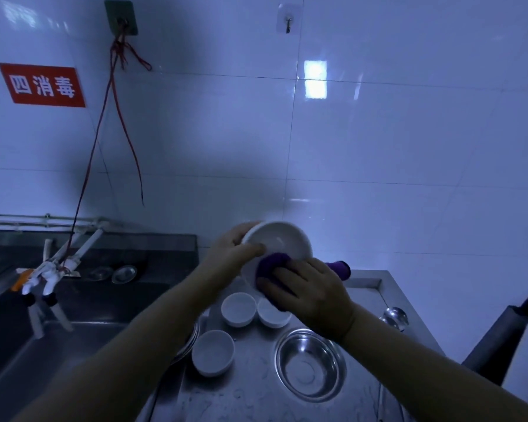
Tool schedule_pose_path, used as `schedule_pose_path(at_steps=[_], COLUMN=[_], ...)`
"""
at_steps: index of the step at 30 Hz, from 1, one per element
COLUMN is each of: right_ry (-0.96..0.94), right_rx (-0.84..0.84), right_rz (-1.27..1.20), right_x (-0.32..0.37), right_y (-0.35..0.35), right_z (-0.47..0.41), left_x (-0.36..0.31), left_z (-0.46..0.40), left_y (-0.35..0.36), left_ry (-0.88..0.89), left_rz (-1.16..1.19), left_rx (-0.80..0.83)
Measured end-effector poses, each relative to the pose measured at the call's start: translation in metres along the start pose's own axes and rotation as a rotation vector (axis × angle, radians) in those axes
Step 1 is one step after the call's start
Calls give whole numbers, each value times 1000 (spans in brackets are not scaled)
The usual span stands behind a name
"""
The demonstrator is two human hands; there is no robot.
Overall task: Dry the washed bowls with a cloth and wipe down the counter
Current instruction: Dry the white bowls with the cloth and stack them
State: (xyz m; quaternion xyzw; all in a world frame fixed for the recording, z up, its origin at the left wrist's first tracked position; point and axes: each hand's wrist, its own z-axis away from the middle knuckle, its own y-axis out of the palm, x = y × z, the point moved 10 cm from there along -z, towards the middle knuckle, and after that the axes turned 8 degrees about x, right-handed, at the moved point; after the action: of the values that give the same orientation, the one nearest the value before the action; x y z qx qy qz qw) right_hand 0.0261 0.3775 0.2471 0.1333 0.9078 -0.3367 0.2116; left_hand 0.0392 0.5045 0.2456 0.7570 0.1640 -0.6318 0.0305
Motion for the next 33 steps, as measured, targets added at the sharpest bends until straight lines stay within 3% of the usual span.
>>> schedule_pose_path(at_steps=[3, 5, 10, 13, 15, 17, 20, 23, 28, 31, 33], right_ry=[272, 317, 53, -173, -221, -140, 156, 328, 173, 25, 31], right_rx=[-64, -59, -10, 23, 38, 38, 8, 30, 297, 433, 455], right_rz=[-46, -95, -75, -41, -44, -34, -54, -169, -352, -258, -207], right_x=[-9, -5, 3, 5, 6, 4, -8, -8, 3, -5, -13], right_y=[3, 9, 8, 3, 5, 8, 12, 22, 38, 38, 37], right_z=[-5, -4, 4, 12, 14, 10, 0, -2, 6, 8, 2], left_x=[10, 10, 0, 4, 3, 1, 13, 24, 15, 16, 18], left_z=[13, 16, 9, -3, -8, -10, -2, 9, 4, 0, -5], left_y=[9, 9, 4, 7, 8, 3, -1, 4, -7, -6, -6], left_ry=[120, 181, 217, 73, -16, -24, 48, 135, 156, 138, 114], left_rz=[118, 133, -33, -158, -191, -111, 67, 117, -103, -191, -108], left_rx=[-228, -286, -141, 67, 208, 158, -112, -257, -134, -35, 1])
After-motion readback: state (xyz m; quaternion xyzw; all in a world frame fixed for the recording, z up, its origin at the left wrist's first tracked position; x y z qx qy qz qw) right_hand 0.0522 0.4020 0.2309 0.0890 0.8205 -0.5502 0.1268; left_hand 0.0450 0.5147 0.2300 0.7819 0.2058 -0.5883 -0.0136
